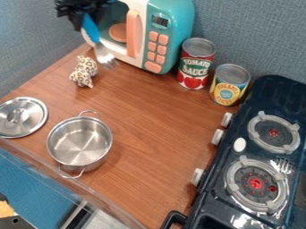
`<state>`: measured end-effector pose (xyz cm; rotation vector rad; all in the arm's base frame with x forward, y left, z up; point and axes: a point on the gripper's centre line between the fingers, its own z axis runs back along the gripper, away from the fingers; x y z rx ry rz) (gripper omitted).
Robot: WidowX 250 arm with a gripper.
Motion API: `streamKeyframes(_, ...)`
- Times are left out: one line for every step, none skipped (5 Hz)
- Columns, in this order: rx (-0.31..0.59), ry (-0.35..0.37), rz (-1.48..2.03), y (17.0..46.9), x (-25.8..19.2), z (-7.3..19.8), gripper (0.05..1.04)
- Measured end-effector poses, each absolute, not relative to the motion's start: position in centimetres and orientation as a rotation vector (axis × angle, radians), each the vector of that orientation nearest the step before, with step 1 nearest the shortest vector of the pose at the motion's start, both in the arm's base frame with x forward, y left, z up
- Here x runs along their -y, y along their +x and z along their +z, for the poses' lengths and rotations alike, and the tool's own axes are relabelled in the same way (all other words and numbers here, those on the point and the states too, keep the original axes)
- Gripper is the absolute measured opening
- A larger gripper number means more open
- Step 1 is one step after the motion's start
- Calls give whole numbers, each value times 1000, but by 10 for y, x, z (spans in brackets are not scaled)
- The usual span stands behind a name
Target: Moved the blue fork to the left side of the table
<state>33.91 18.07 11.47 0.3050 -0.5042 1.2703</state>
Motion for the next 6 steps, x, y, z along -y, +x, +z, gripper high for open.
streamKeyframes(478, 394, 1375, 349, -229, 103, 405)
streamKeyframes(476, 470, 1449, 353, -276, 87, 405)
streamKeyframes(507, 585, 1503, 353, -302, 69, 405)
streamKeyframes(512, 633, 1540, 353, -308, 56, 405)
streamKeyframes(518, 647, 1547, 353, -309, 53, 405)
streamKeyframes(547, 617, 1545, 364, -299, 46, 405)
